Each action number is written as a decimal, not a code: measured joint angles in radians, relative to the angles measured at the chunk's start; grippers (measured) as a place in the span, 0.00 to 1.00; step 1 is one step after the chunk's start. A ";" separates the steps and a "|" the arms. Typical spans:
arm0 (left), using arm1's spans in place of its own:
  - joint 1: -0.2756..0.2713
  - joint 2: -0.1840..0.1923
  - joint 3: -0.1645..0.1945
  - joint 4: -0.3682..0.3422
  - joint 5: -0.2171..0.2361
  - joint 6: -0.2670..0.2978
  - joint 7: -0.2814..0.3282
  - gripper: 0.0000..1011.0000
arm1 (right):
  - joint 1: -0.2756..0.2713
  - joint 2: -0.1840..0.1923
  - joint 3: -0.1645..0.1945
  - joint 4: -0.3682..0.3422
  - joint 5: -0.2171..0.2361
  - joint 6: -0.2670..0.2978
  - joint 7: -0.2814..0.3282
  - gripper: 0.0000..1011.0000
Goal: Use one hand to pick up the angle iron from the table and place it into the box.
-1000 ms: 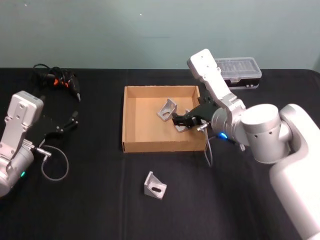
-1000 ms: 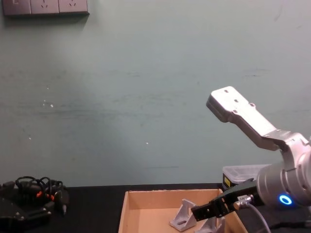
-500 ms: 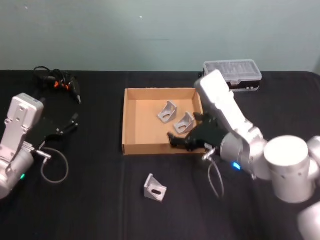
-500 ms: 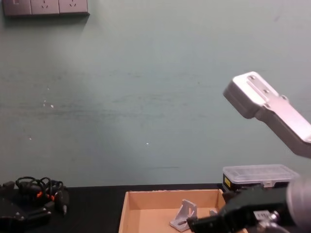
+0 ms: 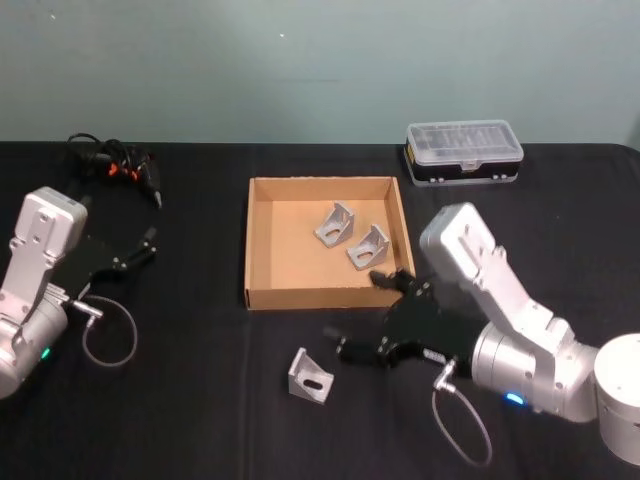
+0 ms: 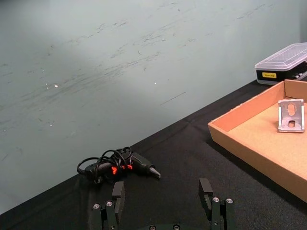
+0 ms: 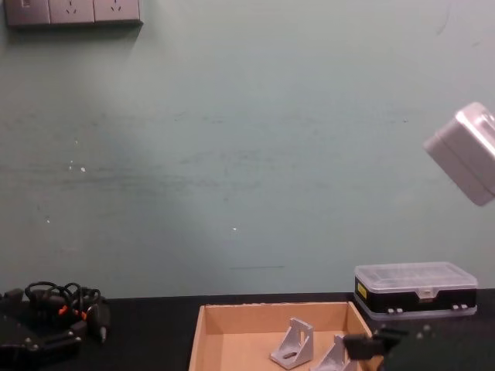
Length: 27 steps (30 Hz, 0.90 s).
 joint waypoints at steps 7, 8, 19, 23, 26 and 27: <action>0.000 0.000 0.000 0.000 0.000 0.000 0.000 1.00 | 0.007 0.049 -0.040 0.015 0.028 -0.053 0.075 0.99; 0.000 0.000 0.000 0.000 0.000 0.000 0.000 1.00 | 0.010 0.053 -0.046 0.017 0.030 -0.056 0.082 0.99; 0.000 0.000 0.000 0.000 0.000 0.000 0.000 1.00 | 0.071 0.082 -0.115 0.068 0.050 -0.066 0.145 0.99; 0.000 0.000 0.000 0.000 0.000 0.000 0.000 1.00 | 0.087 0.083 -0.130 0.082 0.054 -0.054 0.149 0.99; 0.000 0.000 0.000 0.000 0.000 0.000 0.000 1.00 | 0.096 0.083 -0.140 0.091 0.058 -0.048 0.148 0.99; 0.000 0.000 0.000 0.000 0.000 0.000 0.000 1.00 | 0.099 0.083 -0.143 0.093 0.059 -0.046 0.147 0.99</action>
